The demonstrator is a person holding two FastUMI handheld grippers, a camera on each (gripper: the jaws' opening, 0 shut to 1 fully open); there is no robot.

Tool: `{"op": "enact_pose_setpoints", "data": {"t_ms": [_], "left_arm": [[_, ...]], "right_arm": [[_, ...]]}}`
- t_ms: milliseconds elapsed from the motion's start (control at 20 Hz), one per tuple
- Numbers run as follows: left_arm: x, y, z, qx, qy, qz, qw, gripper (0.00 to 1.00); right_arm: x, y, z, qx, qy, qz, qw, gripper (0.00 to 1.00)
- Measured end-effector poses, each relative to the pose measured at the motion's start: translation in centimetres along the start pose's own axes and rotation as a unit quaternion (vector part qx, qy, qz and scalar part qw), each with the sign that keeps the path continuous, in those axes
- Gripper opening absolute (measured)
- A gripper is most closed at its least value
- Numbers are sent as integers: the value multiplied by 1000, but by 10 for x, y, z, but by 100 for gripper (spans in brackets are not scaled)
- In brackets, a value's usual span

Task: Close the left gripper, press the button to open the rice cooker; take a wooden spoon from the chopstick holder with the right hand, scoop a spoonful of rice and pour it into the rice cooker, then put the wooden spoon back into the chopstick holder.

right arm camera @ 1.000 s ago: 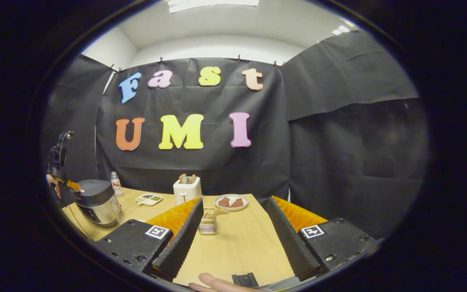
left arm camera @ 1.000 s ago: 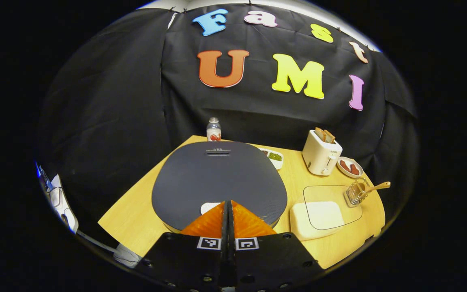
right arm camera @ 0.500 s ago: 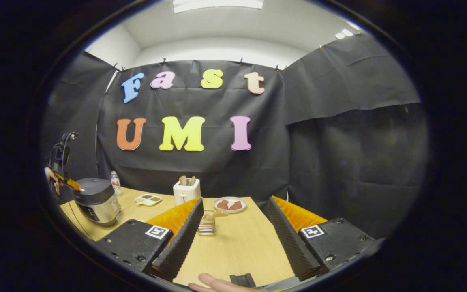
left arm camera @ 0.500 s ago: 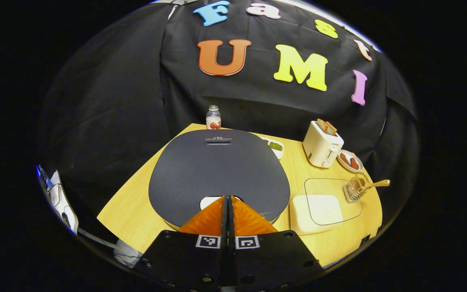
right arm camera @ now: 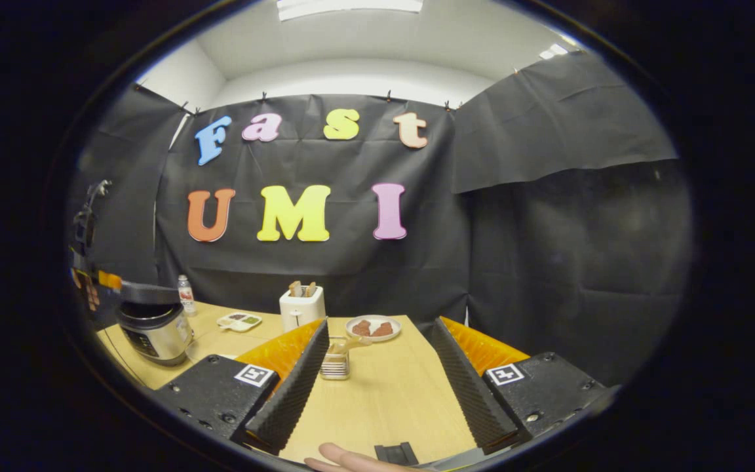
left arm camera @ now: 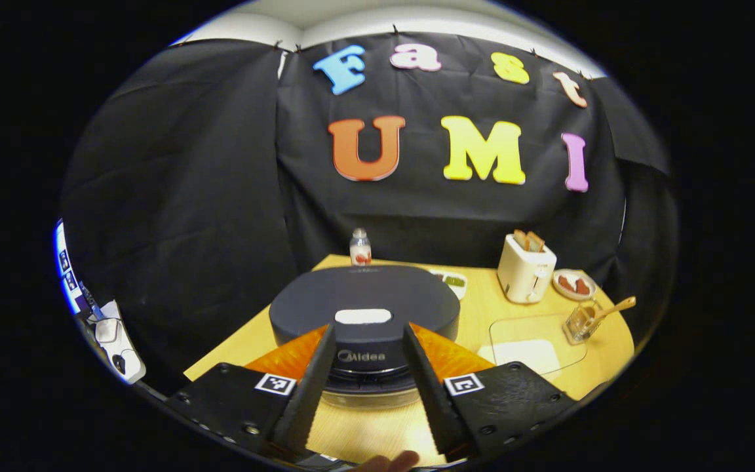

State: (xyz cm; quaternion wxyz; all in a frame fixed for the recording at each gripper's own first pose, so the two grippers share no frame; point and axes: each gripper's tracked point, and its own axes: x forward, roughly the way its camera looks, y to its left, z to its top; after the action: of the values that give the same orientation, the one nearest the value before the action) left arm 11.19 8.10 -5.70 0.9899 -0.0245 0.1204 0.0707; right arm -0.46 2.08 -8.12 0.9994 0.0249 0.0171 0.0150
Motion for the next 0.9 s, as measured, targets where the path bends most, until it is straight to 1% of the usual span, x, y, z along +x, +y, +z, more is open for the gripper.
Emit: {"op": "enact_pose_setpoints", "data": {"t_ms": [50,100,150,200,250,300,350,400,500,650,750,800,850,900], "left_arm": [[-13,-5,10,-13,-15,-14,1000,87],[-28,0,22,-19,-35,-19,999,98],[-42,7,32,-19,-58,-17,998,97],[-57,12,38,-20,-77,-18,997,90],[-72,14,41,-23,-91,-22,995,96],[-87,14,41,-28,-101,-29,994,84],[-102,16,41,-31,-111,-37,993,84],[-115,19,42,-32,-121,-38,991,94],[-135,25,39,-26,-139,-37,989,94],[-159,29,27,4,-159,-26,987,94],[-175,25,20,13,-168,-31,985,94],[-182,21,17,12,-171,-39,984,94],[-189,20,18,9,-173,-42,984,94],[-193,21,18,5,-176,-43,983,94]], "right_arm": [[2,1,-2,5,0,1,1000,100],[4,1,-3,13,-3,2,1000,100],[7,2,-3,20,-6,3,1000,100],[10,3,-8,25,-6,2,1000,100],[14,3,-11,28,-6,2,1000,100],[21,4,-16,30,-4,1,1000,100],[27,5,-20,31,-2,1,1000,100],[33,6,-25,32,1,2,999,100],[48,11,-32,48,8,1,999,100],[75,25,-51,55,34,15,998,100],[92,31,-60,60,45,18,997,100],[100,32,-65,61,41,17,997,100],[110,34,-63,65,21,18,997,98],[119,34,-64,62,5,15,998,98]]}}
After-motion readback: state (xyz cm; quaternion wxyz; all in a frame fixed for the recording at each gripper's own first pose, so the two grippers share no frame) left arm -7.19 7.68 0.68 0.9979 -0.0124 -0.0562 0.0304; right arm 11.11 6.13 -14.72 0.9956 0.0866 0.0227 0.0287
